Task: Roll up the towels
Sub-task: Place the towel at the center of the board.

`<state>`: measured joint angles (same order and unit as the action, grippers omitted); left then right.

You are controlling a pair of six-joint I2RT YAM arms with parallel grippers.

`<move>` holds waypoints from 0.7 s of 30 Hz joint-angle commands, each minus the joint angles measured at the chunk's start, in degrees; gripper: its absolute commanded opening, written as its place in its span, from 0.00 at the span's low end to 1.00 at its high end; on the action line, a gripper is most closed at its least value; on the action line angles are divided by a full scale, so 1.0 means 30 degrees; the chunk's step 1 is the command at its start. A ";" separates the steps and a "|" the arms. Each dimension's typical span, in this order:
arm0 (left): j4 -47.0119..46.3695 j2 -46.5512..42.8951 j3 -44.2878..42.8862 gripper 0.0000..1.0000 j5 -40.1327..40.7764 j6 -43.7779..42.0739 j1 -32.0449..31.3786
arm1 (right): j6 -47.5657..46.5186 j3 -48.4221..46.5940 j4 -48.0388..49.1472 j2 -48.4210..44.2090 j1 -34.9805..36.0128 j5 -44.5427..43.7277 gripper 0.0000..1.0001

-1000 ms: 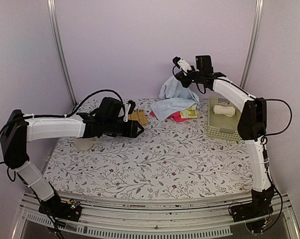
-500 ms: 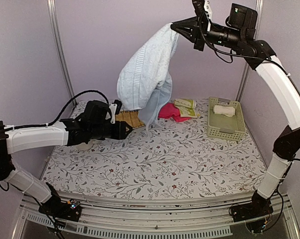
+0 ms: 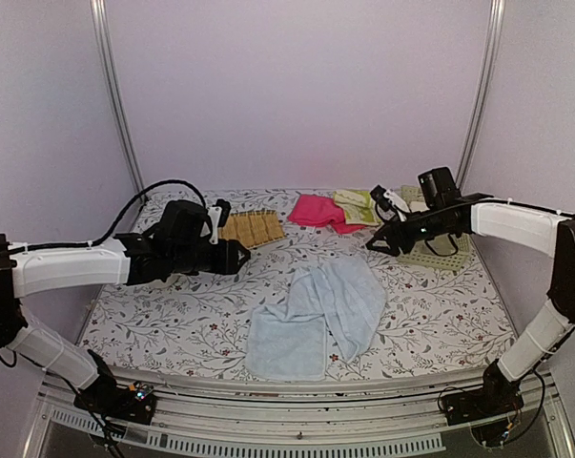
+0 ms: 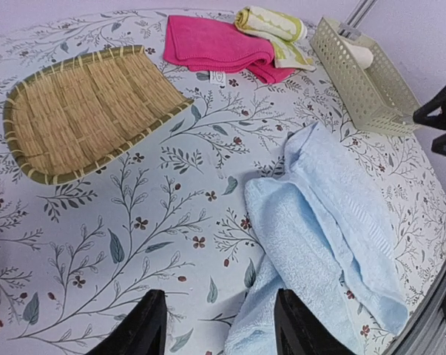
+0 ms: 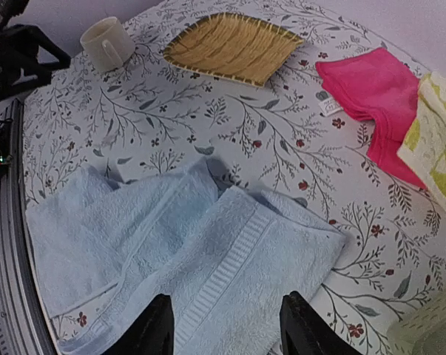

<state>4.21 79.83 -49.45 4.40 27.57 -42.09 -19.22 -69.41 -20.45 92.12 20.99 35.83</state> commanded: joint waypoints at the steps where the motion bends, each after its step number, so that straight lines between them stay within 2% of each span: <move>1: 0.0231 0.0396 -0.0126 0.51 -0.0646 -0.0597 0.0096 | -0.1760 0.2612 -0.0470 -0.4002 -0.0314 -0.1688 0.57; 3: 0.0526 0.0923 -0.0480 0.50 -0.1619 -0.0972 0.0105 | -0.2757 0.3120 -0.0957 -0.5009 -0.0335 -0.1823 0.61; 6: 0.1557 0.1623 -0.0988 0.47 -0.3503 -0.1566 -0.0063 | -0.4596 0.3275 -0.2508 -0.6020 -0.0341 -0.0019 0.71; 8: 0.2462 0.1746 -0.1209 0.44 -0.4240 -0.2115 -0.0383 | -0.5138 0.3258 -0.3491 -0.6114 -0.0314 0.0769 1.00; 12: 0.4437 0.1651 -0.1741 0.39 -0.4573 -0.3138 -0.1865 | -0.6344 0.4123 -0.4300 -0.6409 -0.0303 0.1745 0.99; 16: 0.5498 0.1629 -0.1879 0.24 -0.4632 -0.3388 -0.3445 | -0.8128 0.4175 -0.5569 -0.5001 0.0312 0.1781 1.00; 18: 0.5540 0.1824 -0.1778 0.15 -0.4697 -0.3300 -0.4193 | -0.8134 0.3105 -0.5934 -0.3646 0.1118 0.0697 0.86; 21: 0.5658 0.2569 -0.1674 0.08 -0.4588 -0.3239 -0.5589 | -0.7725 0.1842 -0.6545 -0.1740 0.1879 0.0462 0.57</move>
<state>18.22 85.14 -53.98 -8.56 18.70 -54.52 -40.99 -59.40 -35.62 81.23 23.81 38.30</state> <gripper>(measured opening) 0.113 0.714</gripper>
